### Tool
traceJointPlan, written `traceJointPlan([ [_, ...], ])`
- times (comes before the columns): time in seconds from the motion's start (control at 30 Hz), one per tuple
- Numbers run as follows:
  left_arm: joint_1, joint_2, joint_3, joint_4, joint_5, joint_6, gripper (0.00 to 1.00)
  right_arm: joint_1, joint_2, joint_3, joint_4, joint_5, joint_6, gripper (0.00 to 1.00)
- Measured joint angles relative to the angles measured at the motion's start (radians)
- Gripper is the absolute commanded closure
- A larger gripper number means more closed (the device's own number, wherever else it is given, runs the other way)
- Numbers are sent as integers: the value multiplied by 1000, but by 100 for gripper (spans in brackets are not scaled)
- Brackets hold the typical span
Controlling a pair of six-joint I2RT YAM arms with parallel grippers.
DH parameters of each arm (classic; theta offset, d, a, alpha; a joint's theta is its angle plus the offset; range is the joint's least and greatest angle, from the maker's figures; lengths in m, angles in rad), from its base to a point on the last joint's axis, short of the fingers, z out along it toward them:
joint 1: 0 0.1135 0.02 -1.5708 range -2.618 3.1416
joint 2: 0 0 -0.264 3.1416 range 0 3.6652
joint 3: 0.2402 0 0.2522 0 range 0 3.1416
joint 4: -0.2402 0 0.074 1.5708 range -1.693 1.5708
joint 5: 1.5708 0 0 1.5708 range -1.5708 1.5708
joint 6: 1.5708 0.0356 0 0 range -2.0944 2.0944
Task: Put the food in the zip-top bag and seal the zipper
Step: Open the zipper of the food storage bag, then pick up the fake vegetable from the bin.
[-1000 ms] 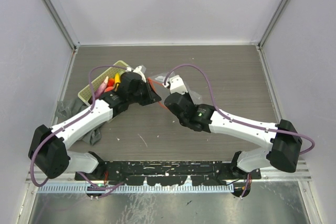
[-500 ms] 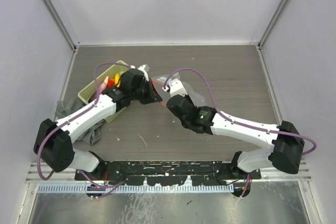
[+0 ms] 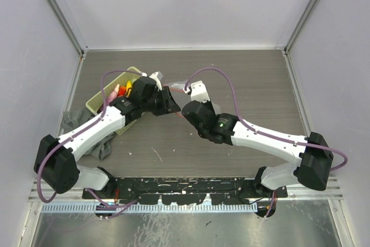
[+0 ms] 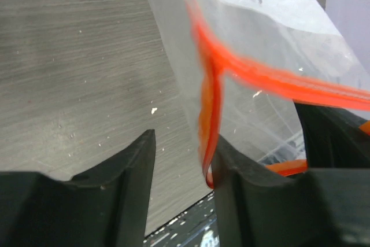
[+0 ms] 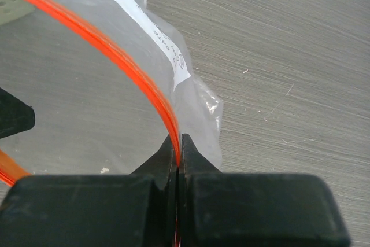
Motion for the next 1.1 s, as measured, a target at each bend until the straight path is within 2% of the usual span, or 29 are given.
traceJointPlan([
  [0.27,25,-133,-20,-65,-79,46,1,0,19,9,-48,18,40,100],
  [0.4,36,-234,-20,-114,-154,101,2,0,19,15,-71,36,49,100],
  [0.63,45,-307,-19,-198,-286,200,2,-8,19,27,-98,66,56,100],
  [0.87,62,-298,3,-270,-395,316,2,-32,17,17,-87,59,49,100],
  [1.0,95,-237,68,-298,-444,391,2,-50,-2,-21,-63,39,34,100],
  [1.1,176,-151,132,-323,-417,454,1,-67,-27,-51,-45,14,22,100],
])
